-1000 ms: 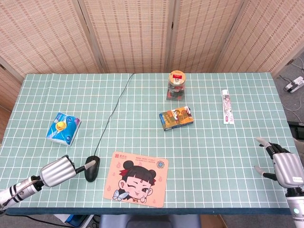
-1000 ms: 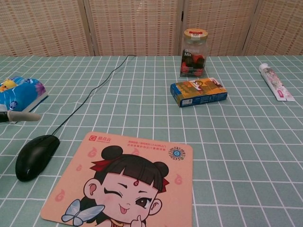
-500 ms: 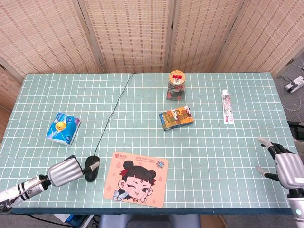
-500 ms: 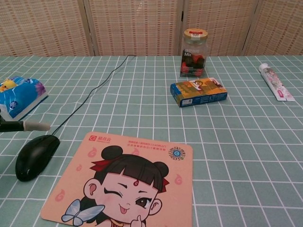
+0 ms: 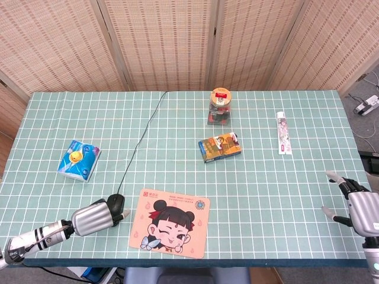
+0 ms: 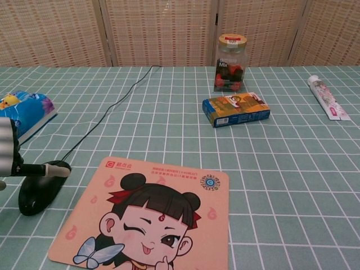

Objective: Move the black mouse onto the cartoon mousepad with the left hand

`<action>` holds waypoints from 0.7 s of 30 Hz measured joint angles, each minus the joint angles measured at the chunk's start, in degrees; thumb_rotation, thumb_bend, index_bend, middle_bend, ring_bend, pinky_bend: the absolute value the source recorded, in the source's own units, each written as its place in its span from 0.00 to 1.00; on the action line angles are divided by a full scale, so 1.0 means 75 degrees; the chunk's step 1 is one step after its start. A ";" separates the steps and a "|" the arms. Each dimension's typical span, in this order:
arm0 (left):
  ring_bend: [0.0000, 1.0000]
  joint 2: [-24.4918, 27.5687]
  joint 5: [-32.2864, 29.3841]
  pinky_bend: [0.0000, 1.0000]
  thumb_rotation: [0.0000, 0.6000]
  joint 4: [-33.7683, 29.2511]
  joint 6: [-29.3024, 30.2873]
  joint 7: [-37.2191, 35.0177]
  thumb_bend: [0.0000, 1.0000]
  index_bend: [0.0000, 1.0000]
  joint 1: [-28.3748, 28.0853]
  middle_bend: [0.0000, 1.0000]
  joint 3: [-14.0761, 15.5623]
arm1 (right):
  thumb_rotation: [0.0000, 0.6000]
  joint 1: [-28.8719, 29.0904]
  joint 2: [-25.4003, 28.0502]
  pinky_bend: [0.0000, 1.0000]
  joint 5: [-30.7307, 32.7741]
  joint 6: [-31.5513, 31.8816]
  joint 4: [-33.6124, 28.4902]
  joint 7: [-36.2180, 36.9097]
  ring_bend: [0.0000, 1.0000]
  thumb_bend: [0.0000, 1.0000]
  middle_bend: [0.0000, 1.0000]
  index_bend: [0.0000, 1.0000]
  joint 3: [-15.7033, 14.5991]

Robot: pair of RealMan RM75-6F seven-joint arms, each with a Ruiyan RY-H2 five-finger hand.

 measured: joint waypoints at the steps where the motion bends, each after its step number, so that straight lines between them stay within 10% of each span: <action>1: 1.00 -0.0014 0.0004 1.00 1.00 -0.0010 -0.0018 0.0033 0.13 0.25 -0.0017 0.93 -0.0002 | 1.00 -0.0007 0.0010 0.48 -0.0002 0.0008 0.0000 0.0018 0.30 0.12 0.31 0.19 0.0001; 21: 1.00 -0.0116 -0.0274 1.00 1.00 -0.0332 -0.0688 0.0673 0.13 0.31 -0.0174 0.78 -0.0007 | 1.00 -0.0036 0.0056 0.48 0.0007 -0.0010 0.0010 0.0119 0.30 0.12 0.31 0.19 0.0010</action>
